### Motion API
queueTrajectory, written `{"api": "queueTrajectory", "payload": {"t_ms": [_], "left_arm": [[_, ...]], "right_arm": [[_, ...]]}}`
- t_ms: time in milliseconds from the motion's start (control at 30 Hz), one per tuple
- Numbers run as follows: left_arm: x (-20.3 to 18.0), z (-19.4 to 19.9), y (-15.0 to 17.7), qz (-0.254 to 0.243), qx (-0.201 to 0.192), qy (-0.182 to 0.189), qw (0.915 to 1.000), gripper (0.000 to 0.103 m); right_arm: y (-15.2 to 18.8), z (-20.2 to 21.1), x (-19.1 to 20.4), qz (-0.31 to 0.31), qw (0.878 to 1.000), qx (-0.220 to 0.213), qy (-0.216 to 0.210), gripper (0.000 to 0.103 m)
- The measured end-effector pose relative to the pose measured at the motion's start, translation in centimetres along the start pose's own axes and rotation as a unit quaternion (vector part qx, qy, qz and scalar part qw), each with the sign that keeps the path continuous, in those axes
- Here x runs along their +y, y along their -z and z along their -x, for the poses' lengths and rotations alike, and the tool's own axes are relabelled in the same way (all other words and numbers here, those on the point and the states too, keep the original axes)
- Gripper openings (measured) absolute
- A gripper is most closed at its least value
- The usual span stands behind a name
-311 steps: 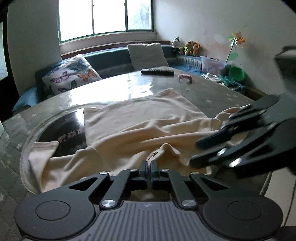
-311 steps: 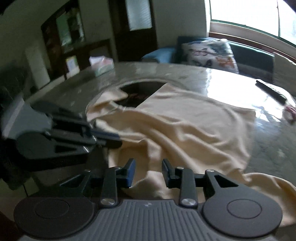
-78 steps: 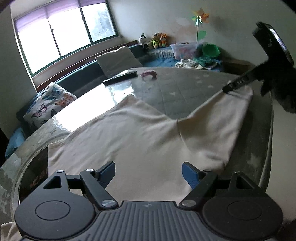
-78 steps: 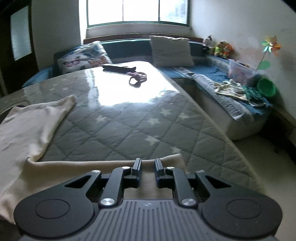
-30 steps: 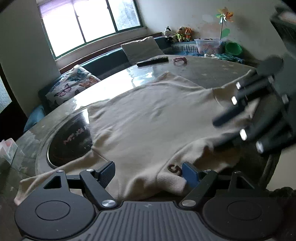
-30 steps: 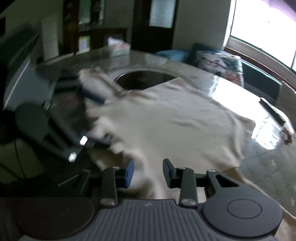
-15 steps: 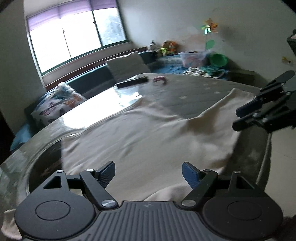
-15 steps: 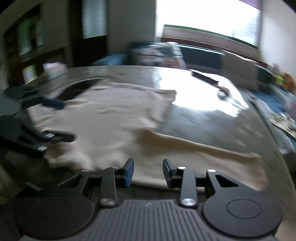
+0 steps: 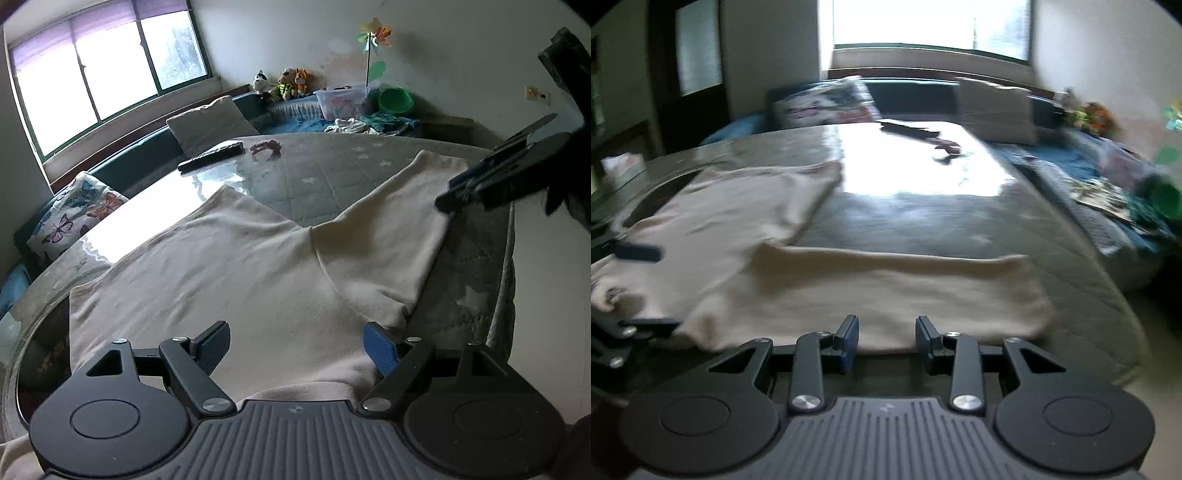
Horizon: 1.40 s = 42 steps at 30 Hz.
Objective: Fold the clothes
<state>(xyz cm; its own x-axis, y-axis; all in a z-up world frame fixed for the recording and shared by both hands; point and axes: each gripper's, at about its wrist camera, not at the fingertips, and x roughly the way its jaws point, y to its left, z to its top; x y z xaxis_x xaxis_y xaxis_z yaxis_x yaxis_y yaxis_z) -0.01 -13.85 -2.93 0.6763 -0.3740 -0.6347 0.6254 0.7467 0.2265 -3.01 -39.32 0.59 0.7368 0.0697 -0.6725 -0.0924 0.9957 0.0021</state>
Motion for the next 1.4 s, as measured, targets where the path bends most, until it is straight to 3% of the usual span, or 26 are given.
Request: {"api": "queueTrajectory", "payload": {"t_ms": [233, 467, 667, 767, 1033, 1200, 1400], "left_arm": [[0.0, 0.1, 0.0, -0.001, -0.001, 0.002, 1.0000, 0.082], [0.6, 0.9, -0.4, 0.000, -0.008, -0.005, 1.0000, 0.082], [1.7, 0.9, -1.0, 0.014, -0.010, -0.027, 0.9995, 0.082], [1.7, 0.5, -1.2, 0.011, -0.007, -0.030, 0.9995, 0.082], [1.3, -0.3, -1.6, 0.003, -0.001, -0.024, 0.9997, 0.082], [1.4, -0.5, -1.8, 0.001, 0.000, -0.029, 0.9996, 0.082], [1.6, -0.7, -2.1, 0.005, 0.003, -0.036, 0.9993, 0.083]], "right_arm": [[0.5, -0.5, -5.0, -0.090, 0.993, -0.005, 0.074, 0.034], [0.7, -1.3, -6.6, -0.131, 0.987, -0.014, 0.088, 0.033], [0.3, -1.7, -7.0, -0.144, 0.985, -0.025, 0.095, 0.006], [0.2, -1.4, -7.6, -0.149, 0.984, -0.032, 0.096, 0.004], [0.5, -1.8, -8.3, -0.165, 0.982, -0.030, 0.089, 0.006], [0.8, -1.5, -8.6, -0.178, 0.980, -0.037, 0.086, 0.020], [1.0, -2.0, -8.6, -0.180, 0.979, -0.046, 0.084, 0.019]]}}
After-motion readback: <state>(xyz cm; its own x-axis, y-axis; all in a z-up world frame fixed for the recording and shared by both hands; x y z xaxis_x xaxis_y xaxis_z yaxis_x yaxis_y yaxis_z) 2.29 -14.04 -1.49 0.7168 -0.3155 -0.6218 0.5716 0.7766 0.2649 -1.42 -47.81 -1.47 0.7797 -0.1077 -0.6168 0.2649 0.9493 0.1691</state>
